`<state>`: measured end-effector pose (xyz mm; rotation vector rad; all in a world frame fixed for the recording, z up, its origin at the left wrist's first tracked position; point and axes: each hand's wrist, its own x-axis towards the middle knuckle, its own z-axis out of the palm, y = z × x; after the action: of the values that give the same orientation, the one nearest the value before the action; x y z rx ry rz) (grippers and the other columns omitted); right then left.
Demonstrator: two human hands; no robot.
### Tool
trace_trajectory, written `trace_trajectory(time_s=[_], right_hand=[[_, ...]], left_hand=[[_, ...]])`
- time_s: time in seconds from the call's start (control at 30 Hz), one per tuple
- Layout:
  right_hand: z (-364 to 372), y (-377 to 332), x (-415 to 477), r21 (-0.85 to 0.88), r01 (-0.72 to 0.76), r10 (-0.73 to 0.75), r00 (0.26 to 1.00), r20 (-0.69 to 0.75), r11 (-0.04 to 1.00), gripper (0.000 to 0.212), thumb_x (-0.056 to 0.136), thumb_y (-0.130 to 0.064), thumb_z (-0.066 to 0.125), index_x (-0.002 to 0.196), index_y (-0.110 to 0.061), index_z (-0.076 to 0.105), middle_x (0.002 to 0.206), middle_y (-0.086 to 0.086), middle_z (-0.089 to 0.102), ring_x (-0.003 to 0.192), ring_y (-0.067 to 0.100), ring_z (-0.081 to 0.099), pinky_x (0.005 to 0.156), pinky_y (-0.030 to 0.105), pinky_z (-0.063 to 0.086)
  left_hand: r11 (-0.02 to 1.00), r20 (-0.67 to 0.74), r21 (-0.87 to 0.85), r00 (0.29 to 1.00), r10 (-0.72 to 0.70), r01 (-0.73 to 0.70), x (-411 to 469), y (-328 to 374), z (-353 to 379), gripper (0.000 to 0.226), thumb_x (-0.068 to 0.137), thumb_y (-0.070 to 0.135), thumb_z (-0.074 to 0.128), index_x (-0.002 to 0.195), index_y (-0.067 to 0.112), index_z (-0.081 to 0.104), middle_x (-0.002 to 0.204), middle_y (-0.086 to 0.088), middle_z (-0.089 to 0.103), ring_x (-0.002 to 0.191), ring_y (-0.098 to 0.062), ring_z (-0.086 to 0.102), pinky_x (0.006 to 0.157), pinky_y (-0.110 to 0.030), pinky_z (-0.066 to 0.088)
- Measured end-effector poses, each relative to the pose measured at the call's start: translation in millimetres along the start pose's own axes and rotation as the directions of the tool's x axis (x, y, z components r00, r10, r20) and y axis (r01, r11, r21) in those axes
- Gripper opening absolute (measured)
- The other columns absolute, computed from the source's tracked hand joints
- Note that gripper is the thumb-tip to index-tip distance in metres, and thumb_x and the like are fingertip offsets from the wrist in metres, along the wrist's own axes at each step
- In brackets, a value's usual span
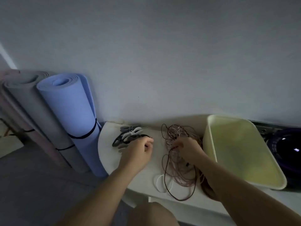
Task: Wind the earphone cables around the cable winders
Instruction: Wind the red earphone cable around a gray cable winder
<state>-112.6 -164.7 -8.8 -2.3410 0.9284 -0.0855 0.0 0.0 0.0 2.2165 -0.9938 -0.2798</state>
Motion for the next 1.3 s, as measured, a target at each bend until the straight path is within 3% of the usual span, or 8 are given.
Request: trace_trajectory(time_s=[0.2, 0.5, 0.67, 0.83, 0.9, 1.03, 1.2, 1.3], right_hand=[[3.1, 8.8, 2.4, -0.165, 0.095, -0.062, 0.979, 0.196, 0.982, 0.044, 0.089, -0.007, 0.046, 0.129, -0.020, 0.058, 0.128, 0.006, 0.060, 0.116, 0.023, 0.056, 0.095, 0.025, 0.043], [10.2, 15.2, 13.4, -0.130, -0.026, 0.050, 0.982, 0.181, 0.991, 0.036, 0.091, -0.023, 0.050, 0.126, -0.015, 0.053, 0.123, 0.008, 0.060, 0.112, 0.026, 0.057, 0.095, 0.038, 0.048], [14.9, 14.4, 15.7, -0.153, -0.016, 0.040, 0.987, 0.157, 0.988, 0.039, 0.093, -0.021, 0.047, 0.132, -0.024, 0.050, 0.126, 0.002, 0.059, 0.115, 0.023, 0.055, 0.096, 0.036, 0.047], [11.4, 11.0, 17.4, -0.147, -0.066, 0.075, 0.995, 0.062, 0.987, 0.028, 0.091, -0.016, 0.048, 0.115, -0.021, 0.062, 0.111, 0.002, 0.065, 0.100, 0.023, 0.061, 0.084, 0.035, 0.052], [2.5, 7.9, 17.8, -0.156, -0.069, 0.072, 0.997, 0.015, 0.985, 0.027, 0.089, -0.010, 0.048, 0.109, -0.016, 0.063, 0.108, 0.005, 0.066, 0.097, 0.025, 0.062, 0.079, 0.033, 0.052], [-22.0, 2.6, 18.7, -0.251, -0.042, 0.022, 0.997, -0.081, 0.967, 0.029, 0.087, -0.009, 0.045, 0.105, -0.015, 0.066, 0.105, 0.007, 0.068, 0.096, 0.030, 0.063, 0.077, 0.033, 0.052], [-52.7, -3.6, 13.5, -0.476, 0.030, -0.057, 0.997, -0.043, 0.879, 0.029, 0.090, -0.006, 0.044, 0.112, -0.015, 0.060, 0.115, 0.006, 0.063, 0.106, 0.027, 0.060, 0.078, 0.029, 0.043], [-59.3, -8.6, 8.0, -0.623, 0.089, -0.127, 0.992, -0.016, 0.777, 0.033, 0.092, -0.010, 0.044, 0.122, -0.019, 0.053, 0.122, 0.003, 0.061, 0.115, 0.026, 0.056, 0.090, 0.033, 0.042]], left_hand=[[0.995, 0.196, 0.094, 0.981, 0.004, -0.023, 11.4, 12.0, 39.5, 0.033, 0.098, 0.023, 0.046, 0.129, 0.029, 0.059, 0.121, 0.004, 0.065, 0.104, -0.012, 0.062, 0.087, -0.035, 0.053], [0.995, 0.264, 0.035, 0.960, -0.096, 0.090, 40.2, 22.0, 81.8, 0.036, 0.093, 0.025, 0.058, 0.128, 0.019, 0.057, 0.116, -0.003, 0.066, 0.106, -0.022, 0.061, 0.083, -0.028, 0.048], [0.992, 0.284, 0.012, 0.951, -0.120, 0.122, 42.0, 22.2, 86.6, 0.029, 0.091, 0.019, 0.059, 0.120, 0.016, 0.060, 0.109, -0.008, 0.067, 0.102, -0.026, 0.062, 0.087, -0.036, 0.051], [0.987, 0.281, -0.117, 0.957, -0.069, 0.106, 39.1, 25.6, 74.4, 0.029, 0.094, 0.013, 0.053, 0.121, 0.024, 0.058, 0.093, 0.012, 0.057, 0.082, -0.004, 0.055, 0.062, -0.008, 0.042], [0.977, 0.298, -0.185, 0.953, -0.046, 0.105, 37.9, 28.9, 62.3, 0.029, 0.095, 0.014, 0.053, 0.121, 0.025, 0.057, 0.091, 0.016, 0.054, 0.079, 0.004, 0.052, 0.060, -0.005, 0.040], [0.957, 0.269, -0.266, 0.962, -0.045, 0.119, 44.8, 33.9, 34.2, 0.033, 0.095, 0.008, 0.053, 0.126, 0.020, 0.058, 0.112, 0.004, 0.063, 0.095, -0.010, 0.061, 0.082, -0.023, 0.052], [0.936, 0.290, -0.331, 0.957, -0.019, 0.119, 51.4, 45.0, 10.7, 0.039, 0.092, 0.004, 0.059, 0.127, 0.020, 0.057, 0.116, 0.007, 0.062, 0.096, -0.002, 0.060, 0.072, -0.010, 0.051], [0.959, 0.296, -0.269, 0.955, -0.004, 0.087, 53.6, 53.3, 4.5, 0.042, 0.089, -0.003, 0.057, 0.124, 0.019, 0.060, 0.119, 0.002, 0.065, 0.100, -0.009, 0.062, 0.079, -0.018, 0.053]])
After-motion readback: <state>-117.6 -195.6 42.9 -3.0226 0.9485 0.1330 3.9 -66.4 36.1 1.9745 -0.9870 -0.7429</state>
